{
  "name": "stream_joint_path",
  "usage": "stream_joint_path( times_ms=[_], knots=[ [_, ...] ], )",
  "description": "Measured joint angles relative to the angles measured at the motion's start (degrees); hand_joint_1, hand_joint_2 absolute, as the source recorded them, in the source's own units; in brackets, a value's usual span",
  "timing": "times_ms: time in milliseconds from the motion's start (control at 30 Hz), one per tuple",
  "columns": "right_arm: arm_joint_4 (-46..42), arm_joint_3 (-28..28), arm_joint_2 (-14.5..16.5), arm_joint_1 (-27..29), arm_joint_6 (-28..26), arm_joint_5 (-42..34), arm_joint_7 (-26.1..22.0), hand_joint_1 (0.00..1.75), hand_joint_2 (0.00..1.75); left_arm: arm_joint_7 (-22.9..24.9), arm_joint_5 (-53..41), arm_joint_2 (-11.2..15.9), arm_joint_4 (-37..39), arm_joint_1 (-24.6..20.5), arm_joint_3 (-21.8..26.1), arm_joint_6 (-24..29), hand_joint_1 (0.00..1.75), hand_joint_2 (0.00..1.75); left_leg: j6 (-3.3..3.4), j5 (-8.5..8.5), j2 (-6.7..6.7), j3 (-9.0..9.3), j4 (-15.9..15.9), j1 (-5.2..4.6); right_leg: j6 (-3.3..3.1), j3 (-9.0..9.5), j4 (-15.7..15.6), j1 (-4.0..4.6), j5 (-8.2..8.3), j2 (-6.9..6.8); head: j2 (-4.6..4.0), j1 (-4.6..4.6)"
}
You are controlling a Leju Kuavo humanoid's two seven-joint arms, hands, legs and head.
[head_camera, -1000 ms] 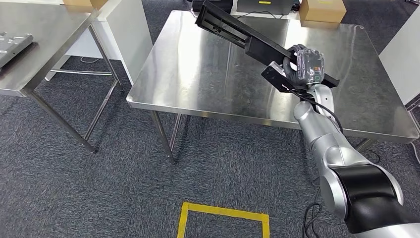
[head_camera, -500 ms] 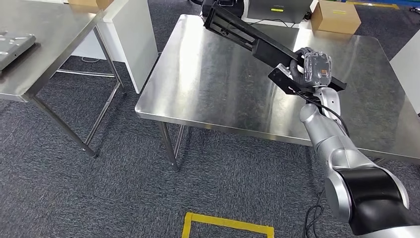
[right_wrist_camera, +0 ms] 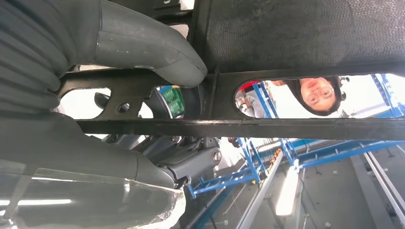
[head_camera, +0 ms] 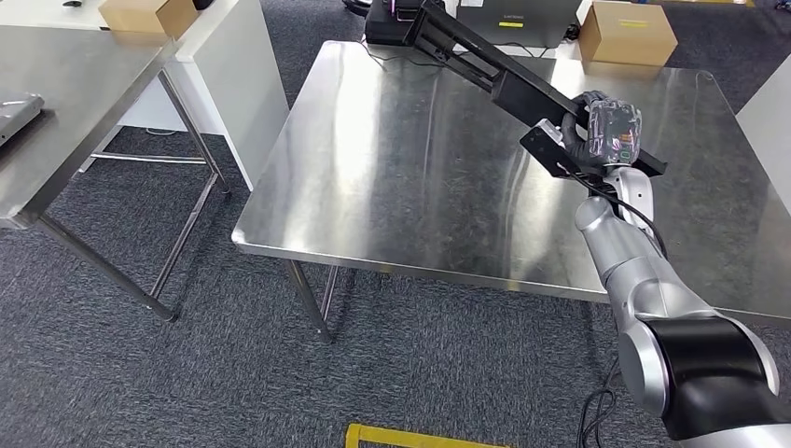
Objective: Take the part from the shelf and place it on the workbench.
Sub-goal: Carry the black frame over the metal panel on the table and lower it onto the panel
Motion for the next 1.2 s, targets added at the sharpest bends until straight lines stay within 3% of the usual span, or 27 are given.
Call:
stream_joint_path(
  times_ms=[33,100,200,267,367,400,433,467,500,533,567,600,667,767,900,1000,1133,1200],
  knots=[
    [0.04,-0.07,0.00,0.01,-0.07,-0.01,-0.01,1.75,1.75,0.00,0.00,0.10,0.00,0.00,0.01,0.01,0.00,0.00,0.72,2.76,-0.20,1.29,-3.71,-0.32,0.08,0.64,-0.04,0.19,-0.52,0.06,0.00,0.01],
    [0.13,-0.17,-0.03,-0.01,-0.30,-0.02,0.01,1.75,1.75,0.01,-0.05,0.32,-0.01,-0.06,0.02,0.01,0.00,0.00,1.63,5.47,-0.54,3.04,-7.95,-0.86,0.52,1.45,-0.14,0.38,-1.19,0.24,0.00,-0.01],
    [0.17,-0.37,-0.27,0.15,-0.62,0.01,0.05,1.75,1.75,0.01,-0.07,0.28,-0.02,-0.16,0.03,0.01,0.00,0.00,2.28,5.25,-0.62,4.79,-9.10,-0.88,1.46,1.79,0.92,0.62,-1.40,0.31,0.00,-0.07],
    [0.22,-0.47,-0.51,0.13,-0.75,0.01,0.06,1.75,1.75,0.01,-0.07,0.27,-0.02,-0.19,0.03,0.02,0.00,0.00,2.74,5.13,-0.62,6.10,-9.49,-0.67,1.67,-0.39,5.08,0.47,-2.21,0.21,0.00,0.04],
    [0.48,-0.51,-0.74,0.34,-0.80,-0.01,0.26,1.75,1.75,0.01,-0.07,0.16,-0.02,-0.24,0.03,0.01,0.00,0.00,2.94,4.22,-0.67,6.98,-9.55,-0.60,2.11,-7.28,15.32,-0.01,-5.61,0.15,0.00,0.14],
    [0.65,-0.52,-0.78,0.55,-0.81,0.01,0.39,1.75,1.75,0.02,-0.07,0.08,-0.02,-0.20,0.03,0.03,0.00,0.00,2.85,3.82,-0.72,7.37,-9.53,-0.59,2.45,-8.86,16.71,-0.24,-6.33,0.12,0.00,0.13],
    [0.86,-0.55,-0.83,0.70,-0.81,0.06,0.54,1.75,1.75,0.06,-0.04,-0.02,-0.02,-0.14,0.03,0.08,0.00,0.00,2.70,3.44,-0.77,7.81,-9.47,-0.57,2.98,-9.37,15.90,-0.50,-5.94,0.07,0.00,0.14],
    [1.05,-0.61,-0.90,0.78,-0.82,0.14,0.69,1.75,1.75,0.15,0.00,-0.13,-0.02,-0.10,0.03,0.16,0.00,0.00,2.50,3.02,-0.84,8.29,-9.36,-0.52,3.73,-8.82,12.95,-0.79,-4.28,0.00,0.00,0.14],
    [1.26,-0.74,-0.99,0.80,-0.84,0.22,0.90,1.75,1.75,0.26,0.05,-0.21,-0.02,-0.09,0.05,0.25,0.00,0.00,2.24,2.53,-0.91,8.72,-9.19,-0.47,4.60,-7.53,8.57,-1.07,-1.65,-0.13,0.00,0.15],
    [1.53,-0.88,-1.07,0.78,-0.85,0.30,1.11,1.75,1.75,0.38,0.12,-0.27,-0.02,-0.10,0.09,0.33,0.00,0.00,1.91,2.03,-0.97,9.12,-8.93,-0.45,5.02,-6.33,4.62,-1.17,0.60,-0.32,0.00,0.12],
    [1.87,-1.05,-1.10,0.75,-0.87,0.36,1.30,1.75,1.75,0.49,0.17,-0.28,-0.02,-0.14,0.19,0.39,0.00,0.00,1.54,1.54,-1.01,9.30,-8.74,-0.46,4.79,-5.30,1.74,-1.12,2.01,-0.52,0.00,0.14],
    [2.20,-1.21,-1.12,0.77,-0.89,0.39,1.45,1.75,1.75,0.59,0.21,-0.27,-0.02,-0.15,0.33,0.42,0.00,0.00,1.16,1.16,-1.01,9.37,-8.60,-0.51,4.16,-4.69,0.23,-0.95,2.84,-0.64,0.00,0.14],
    [2.74,-1.40,-1.09,0.89,-0.94,0.48,1.58,1.75,1.75,0.73,0.27,-0.23,-0.02,-0.12,0.60,0.47,0.00,0.00,1.35,0.64,-0.97,9.23,-8.34,-0.65,2.81,-4.28,0.06,-0.79,3.05,-0.66,0.00,0.13],
    [3.26,-1.54,-1.03,1.03,-0.96,0.77,1.94,1.75,1.75,0.91,0.28,-0.20,0.00,-0.09,0.76,0.49,0.00,0.00,2.55,0.48,-0.83,9.37,-8.30,-0.67,2.64,-4.17,0.06,-0.69,3.39,-0.36,0.00,0.03],
    [4.24,-1.83,-1.21,1.04,-0.99,1.89,4.14,1.75,1.75,1.43,0.34,-0.22,-0.01,-0.13,0.94,0.54,0.00,0.00,2.50,0.35,-0.73,9.61,-8.74,-0.56,2.20,-4.17,0.05,-0.44,3.08,-0.28,0.00,0.02],
    [5.49,-1.90,-1.57,1.06,-0.20,3.00,6.30,1.75,1.75,1.62,0.37,-0.22,-0.01,-0.13,1.01,0.56,0.00,0.00,2.14,0.23,-0.70,9.67,-8.90,-0.46,2.06,-4.16,0.06,-0.32,2.99,-0.29,0.00,0.03],
    [7.05,-1.90,-1.88,1.15,1.24,3.99,8.26,1.75,1.75,1.72,0.37,-0.25,-0.01,-0.13,1.04,0.56,0.00,0.00,0.60,0.20,-0.66,9.69,-8.96,-0.25,1.99,-4.15,0.10,-0.17,2.97,-0.28,0.00,0.03],
    [7.51,-1.90,-1.94,1.15,1.39,4.21,8.64,1.75,1.75,1.73,0.37,-0.26,-0.01,-0.12,1.05,0.56,0.00,0.00,0.40,0.23,-0.66,9.70,-8.96,-0.23,1.98,-4.13,0.11,-0.18,2.97,-0.29,0.00,0.03]
  ],
)
